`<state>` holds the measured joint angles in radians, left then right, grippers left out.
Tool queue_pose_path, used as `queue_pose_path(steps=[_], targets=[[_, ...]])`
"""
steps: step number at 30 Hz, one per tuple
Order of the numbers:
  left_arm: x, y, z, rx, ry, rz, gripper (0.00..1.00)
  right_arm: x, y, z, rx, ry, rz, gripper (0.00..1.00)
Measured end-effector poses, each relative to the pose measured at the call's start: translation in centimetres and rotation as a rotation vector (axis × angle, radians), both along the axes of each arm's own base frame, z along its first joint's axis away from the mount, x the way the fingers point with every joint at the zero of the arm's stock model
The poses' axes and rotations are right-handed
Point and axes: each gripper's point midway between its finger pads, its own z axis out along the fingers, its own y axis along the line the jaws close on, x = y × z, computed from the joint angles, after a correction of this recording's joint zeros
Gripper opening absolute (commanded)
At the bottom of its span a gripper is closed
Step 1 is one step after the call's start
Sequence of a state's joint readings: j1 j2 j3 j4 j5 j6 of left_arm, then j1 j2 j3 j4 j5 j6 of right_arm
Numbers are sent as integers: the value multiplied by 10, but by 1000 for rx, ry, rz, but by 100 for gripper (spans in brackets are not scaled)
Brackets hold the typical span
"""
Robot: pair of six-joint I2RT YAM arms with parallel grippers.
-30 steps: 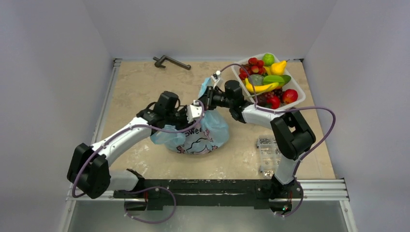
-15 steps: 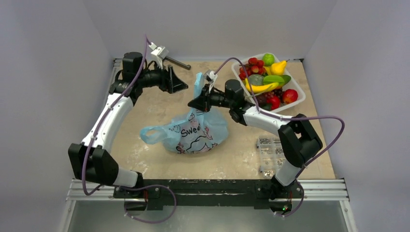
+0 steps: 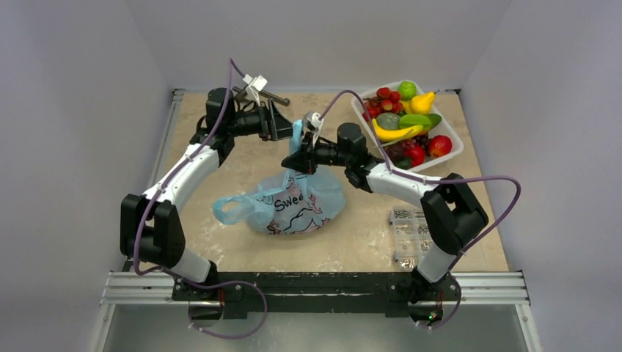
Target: Place the fake fruits into the plastic bag and tie a complex knot
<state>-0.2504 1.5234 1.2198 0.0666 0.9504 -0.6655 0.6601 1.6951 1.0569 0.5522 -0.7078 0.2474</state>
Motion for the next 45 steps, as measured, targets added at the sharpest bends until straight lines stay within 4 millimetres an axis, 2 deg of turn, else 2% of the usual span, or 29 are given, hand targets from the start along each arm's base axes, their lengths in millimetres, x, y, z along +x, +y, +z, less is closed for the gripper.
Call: queue_pose_path(steps=[3, 6, 10, 13, 15, 19, 21, 24, 26, 27, 29, 30, 33, 36, 39, 45], targets=[[1, 10, -13, -26, 59, 37, 75, -2, 0, 0, 1, 1, 12, 5], [11, 36, -21, -46, 91, 113, 78, -3, 0, 0, 2, 0, 19, 4], [15, 57, -6, -58, 28, 152, 80, -5, 0, -1, -1, 3, 29, 3], [2, 52, 17, -87, -62, 96, 81, -8, 1, 0, 0, 2, 49, 3], [-7, 45, 25, -98, -98, 63, 82, -10, 1, 0, 1, 3, 58, 4], [-21, 22, 23, -79, -129, -2, 81, -14, 1, 0, 3, 2, 83, 6], [-25, 11, 19, -60, -116, -24, 73, -17, 1, 0, 3, -4, 98, 8], [-24, -2, 14, -37, -110, -30, 38, -18, 1, 0, 3, -13, 108, 14], [-23, -5, 11, -32, -98, -23, 12, -19, 1, 0, 2, -16, 115, 24], [-21, -5, 10, -35, -88, -15, 2, -18, 1, 0, 2, -16, 114, 34], [-16, -2, 12, -50, -82, 12, 0, -16, -1, 1, 5, -6, 105, 56], [-13, 0, 13, -57, -86, 23, 0, -15, -2, 1, 10, 3, 95, 63], [-8, 4, 16, -76, -76, 54, 0, -3, -14, -2, 27, 54, 10, 69], [-4, 5, 18, -91, -64, 81, 0, 15, -25, 3, 50, 118, -128, 71], [1, 5, 19, -99, -50, 110, 0, 26, -23, 9, 84, 156, -224, 68], [11, 7, 16, -107, -20, 160, 0, 31, 7, 3, 78, 213, -383, 55]])
